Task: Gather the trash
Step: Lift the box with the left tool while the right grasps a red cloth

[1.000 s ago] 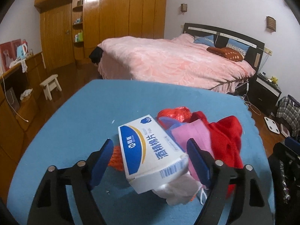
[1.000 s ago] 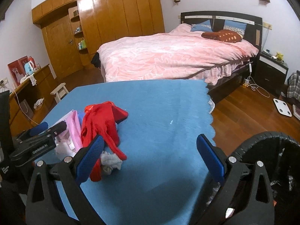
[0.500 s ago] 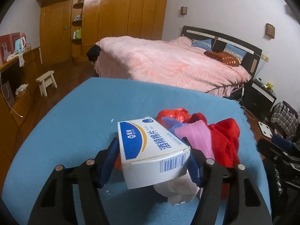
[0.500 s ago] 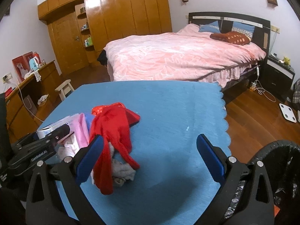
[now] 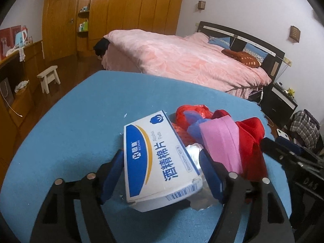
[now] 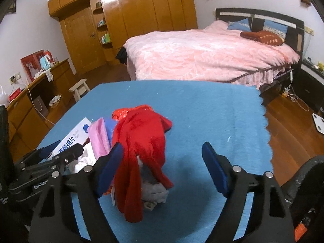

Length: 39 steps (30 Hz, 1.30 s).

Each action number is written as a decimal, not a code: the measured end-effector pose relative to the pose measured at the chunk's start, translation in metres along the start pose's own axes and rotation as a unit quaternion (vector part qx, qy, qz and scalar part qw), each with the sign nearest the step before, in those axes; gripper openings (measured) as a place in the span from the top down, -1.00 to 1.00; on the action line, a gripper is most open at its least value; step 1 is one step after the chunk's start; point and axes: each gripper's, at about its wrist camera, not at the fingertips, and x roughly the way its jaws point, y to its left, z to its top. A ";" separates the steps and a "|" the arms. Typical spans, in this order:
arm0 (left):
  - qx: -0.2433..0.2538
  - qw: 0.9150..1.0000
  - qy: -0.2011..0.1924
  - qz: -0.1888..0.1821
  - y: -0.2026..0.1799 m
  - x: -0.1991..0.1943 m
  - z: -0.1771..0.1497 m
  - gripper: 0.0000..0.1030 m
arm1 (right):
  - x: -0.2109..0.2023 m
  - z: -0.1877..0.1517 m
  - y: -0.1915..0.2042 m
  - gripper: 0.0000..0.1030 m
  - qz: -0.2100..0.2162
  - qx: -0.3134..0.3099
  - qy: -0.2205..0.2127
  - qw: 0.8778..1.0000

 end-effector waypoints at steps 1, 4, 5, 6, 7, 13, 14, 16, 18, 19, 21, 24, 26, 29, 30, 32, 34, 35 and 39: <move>0.000 1.000 0.000 0.001 0.001 0.000 -0.001 -0.30 | 0.002 -0.001 0.002 -0.33 0.003 -0.002 0.004 1.000; -0.009 1.000 0.000 -0.003 0.004 0.000 -0.004 -0.27 | 0.010 -0.001 0.006 -0.05 0.016 -0.008 0.017 1.000; -0.011 1.000 -0.001 -0.003 0.005 -0.001 -0.005 -0.25 | 0.012 -0.002 0.008 0.11 0.021 -0.011 0.021 1.000; -0.011 1.000 -0.002 -0.002 0.006 -0.003 -0.006 -0.24 | 0.014 -0.002 0.010 0.37 0.027 -0.014 0.024 0.999; -0.010 1.000 -0.004 -0.001 0.007 -0.004 -0.006 -0.22 | 0.015 -0.002 0.011 0.54 0.035 -0.017 0.028 0.999; -0.016 1.000 -0.022 -0.006 0.008 -0.021 -0.002 -0.17 | -0.003 -0.001 0.018 0.86 0.061 -0.028 0.015 0.998; -0.015 0.999 -0.027 -0.009 0.007 -0.026 -0.001 -0.16 | -0.010 0.000 0.018 0.87 0.065 -0.025 0.009 0.998; -0.014 0.999 -0.032 -0.015 0.004 -0.032 0.000 -0.16 | -0.021 0.002 0.018 0.87 0.074 -0.022 -0.001 0.997; -0.013 0.999 -0.034 -0.022 0.001 -0.038 -0.001 -0.16 | -0.034 0.004 0.019 0.87 0.081 -0.024 -0.012 0.996; -0.012 0.999 -0.034 -0.024 -0.001 -0.040 -0.002 -0.16 | -0.039 0.004 0.018 0.87 0.083 -0.024 -0.014 0.996; -0.007 0.999 -0.029 -0.026 -0.005 -0.043 -0.008 -0.15 | -0.050 0.002 0.016 0.87 0.091 -0.017 -0.016 0.996; -0.003 1.000 -0.018 -0.024 -0.010 -0.041 -0.018 -0.14 | -0.055 -0.006 0.013 0.87 0.089 -0.017 -0.005 0.996; -0.003 1.000 -0.010 -0.024 -0.011 -0.038 -0.023 -0.12 | -0.055 -0.012 0.013 0.87 0.085 -0.021 0.003 0.996; -0.004 1.000 -0.014 -0.026 -0.013 -0.042 -0.024 -0.12 | -0.059 -0.015 0.009 0.87 0.088 -0.012 0.004 0.996; -0.003 0.999 -0.016 -0.028 -0.013 -0.044 -0.022 -0.12 | -0.062 -0.014 0.008 0.87 0.090 -0.009 0.002 0.996; 0.001 0.999 -0.022 -0.032 -0.016 -0.049 -0.019 -0.11 | -0.067 -0.010 0.008 0.87 0.091 -0.009 -0.006 0.996; 0.003 0.999 -0.029 -0.036 -0.018 -0.055 -0.018 -0.11 | -0.073 -0.005 0.007 0.87 0.093 -0.011 -0.016 0.995; 0.003 0.999 -0.034 -0.039 -0.020 -0.060 -0.015 -0.11 | -0.078 -0.001 0.007 0.87 0.094 -0.013 -0.022 0.995; 0.009 0.998 -0.048 -0.047 -0.031 -0.075 -0.009 -0.11 | -0.096 0.009 0.005 0.87 0.100 -0.016 -0.042 0.994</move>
